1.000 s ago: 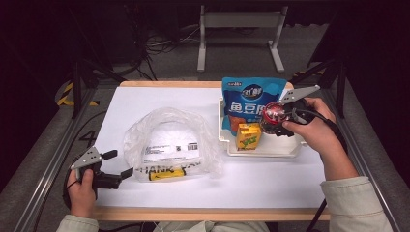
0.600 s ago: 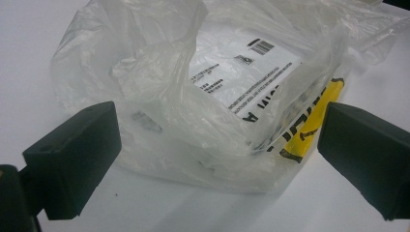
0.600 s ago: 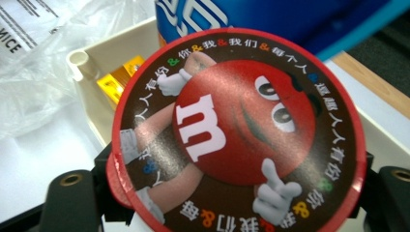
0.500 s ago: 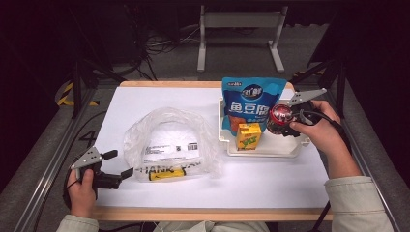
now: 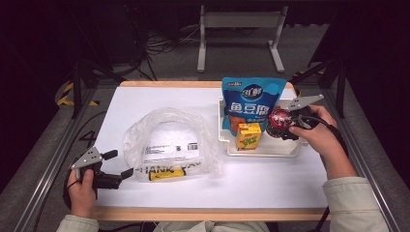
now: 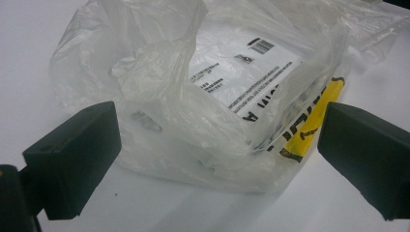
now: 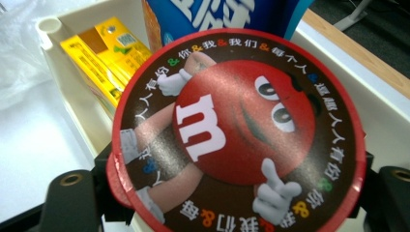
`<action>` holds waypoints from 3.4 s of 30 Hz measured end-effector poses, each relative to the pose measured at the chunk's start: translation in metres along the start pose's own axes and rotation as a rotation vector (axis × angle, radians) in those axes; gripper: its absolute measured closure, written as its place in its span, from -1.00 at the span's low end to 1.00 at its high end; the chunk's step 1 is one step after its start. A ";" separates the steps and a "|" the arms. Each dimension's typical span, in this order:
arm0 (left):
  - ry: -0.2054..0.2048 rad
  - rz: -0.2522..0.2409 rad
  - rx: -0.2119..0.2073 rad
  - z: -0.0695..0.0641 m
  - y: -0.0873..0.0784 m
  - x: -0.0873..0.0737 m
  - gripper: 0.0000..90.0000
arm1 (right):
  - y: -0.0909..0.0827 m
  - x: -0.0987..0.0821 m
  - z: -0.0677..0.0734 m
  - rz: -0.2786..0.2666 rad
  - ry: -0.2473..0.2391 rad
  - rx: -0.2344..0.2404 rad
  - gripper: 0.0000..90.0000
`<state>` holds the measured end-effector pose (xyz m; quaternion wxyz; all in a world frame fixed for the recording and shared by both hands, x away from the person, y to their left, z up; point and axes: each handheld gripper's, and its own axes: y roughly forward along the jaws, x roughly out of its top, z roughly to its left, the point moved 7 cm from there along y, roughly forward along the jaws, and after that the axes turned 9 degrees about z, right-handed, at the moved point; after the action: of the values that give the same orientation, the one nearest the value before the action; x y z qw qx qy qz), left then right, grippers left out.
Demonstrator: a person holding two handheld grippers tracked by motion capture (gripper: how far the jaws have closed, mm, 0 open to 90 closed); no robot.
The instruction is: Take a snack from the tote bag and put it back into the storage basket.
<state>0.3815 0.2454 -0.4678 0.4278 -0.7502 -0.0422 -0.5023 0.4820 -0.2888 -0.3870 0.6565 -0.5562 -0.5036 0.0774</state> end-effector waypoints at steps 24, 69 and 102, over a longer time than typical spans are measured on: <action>-0.001 -0.001 0.001 0.000 0.001 0.000 -0.95 | 0.036 -0.025 -0.003 0.070 0.030 0.013 -0.43; -0.004 -0.002 -0.002 -0.001 0.001 0.000 -0.95 | 0.063 -0.037 -0.003 0.196 0.066 0.030 -0.45; -0.004 -0.002 -0.003 -0.001 0.000 0.000 -0.95 | 0.028 -0.035 -0.007 0.164 0.034 -0.061 -0.61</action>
<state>0.3806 0.2446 -0.4676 0.4260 -0.7518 -0.0430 -0.5014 0.4833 -0.3056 -0.4291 0.6392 -0.6164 -0.4474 0.1063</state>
